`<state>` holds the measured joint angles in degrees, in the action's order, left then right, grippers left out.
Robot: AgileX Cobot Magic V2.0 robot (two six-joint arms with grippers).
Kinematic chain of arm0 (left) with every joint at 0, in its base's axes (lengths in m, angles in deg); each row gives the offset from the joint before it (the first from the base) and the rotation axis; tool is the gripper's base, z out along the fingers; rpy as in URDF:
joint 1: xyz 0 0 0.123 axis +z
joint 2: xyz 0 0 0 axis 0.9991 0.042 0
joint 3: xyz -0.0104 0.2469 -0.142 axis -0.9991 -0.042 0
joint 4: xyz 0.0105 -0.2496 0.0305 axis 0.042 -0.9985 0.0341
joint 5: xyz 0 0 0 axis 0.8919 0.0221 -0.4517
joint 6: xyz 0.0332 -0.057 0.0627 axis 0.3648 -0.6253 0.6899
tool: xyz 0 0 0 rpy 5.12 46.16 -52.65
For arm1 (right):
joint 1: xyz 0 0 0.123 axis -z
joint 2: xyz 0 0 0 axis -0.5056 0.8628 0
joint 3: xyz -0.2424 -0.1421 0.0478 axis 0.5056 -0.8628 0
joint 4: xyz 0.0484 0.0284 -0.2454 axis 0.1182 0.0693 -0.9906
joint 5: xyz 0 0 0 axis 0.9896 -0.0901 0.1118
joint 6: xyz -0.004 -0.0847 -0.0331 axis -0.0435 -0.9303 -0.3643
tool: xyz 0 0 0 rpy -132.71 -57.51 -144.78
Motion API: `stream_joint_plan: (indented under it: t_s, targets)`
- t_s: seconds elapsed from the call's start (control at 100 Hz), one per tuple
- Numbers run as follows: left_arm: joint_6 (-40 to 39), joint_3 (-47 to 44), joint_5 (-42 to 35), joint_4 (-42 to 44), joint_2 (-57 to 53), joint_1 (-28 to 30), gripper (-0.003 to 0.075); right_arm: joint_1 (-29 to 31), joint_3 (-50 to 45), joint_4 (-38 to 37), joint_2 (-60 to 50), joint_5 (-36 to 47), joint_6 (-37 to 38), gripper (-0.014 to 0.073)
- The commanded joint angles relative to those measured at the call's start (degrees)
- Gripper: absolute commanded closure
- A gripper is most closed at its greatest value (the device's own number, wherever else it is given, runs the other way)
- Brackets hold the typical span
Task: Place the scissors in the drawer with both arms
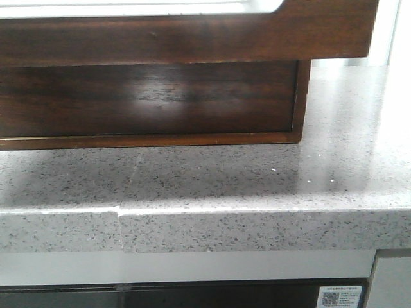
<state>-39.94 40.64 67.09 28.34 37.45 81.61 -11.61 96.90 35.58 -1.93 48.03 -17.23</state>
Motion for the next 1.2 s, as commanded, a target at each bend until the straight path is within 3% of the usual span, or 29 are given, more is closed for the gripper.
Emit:
stream_joint_plan:
  t_s: [0.0, 0.95, 1.08, 1.19]
  targets:
    - [0.2, -1.1, -3.6, -0.7, -1.7, 0.1, 0.0742, 0.0, 1.4, -1.3, 0.7, 3.9, -0.2, 0.0635]
    - [0.2, -1.1, -3.6, -0.7, -1.7, 0.1, 0.0742, 0.0, -1.4, -1.7, -1.5, 4.2, -0.2, 0.0635]
    - [0.2, -1.1, -3.6, -0.7, -1.7, 0.1, 0.0742, 0.0, -5.8, -1.8, -1.5, 7.6, -0.2, 0.0635]
    - [0.2, -1.1, -3.6, -0.7, -1.7, 0.1, 0.0742, 0.0, -10.3, -1.8, -1.5, 16.5, -0.2, 0.0635]
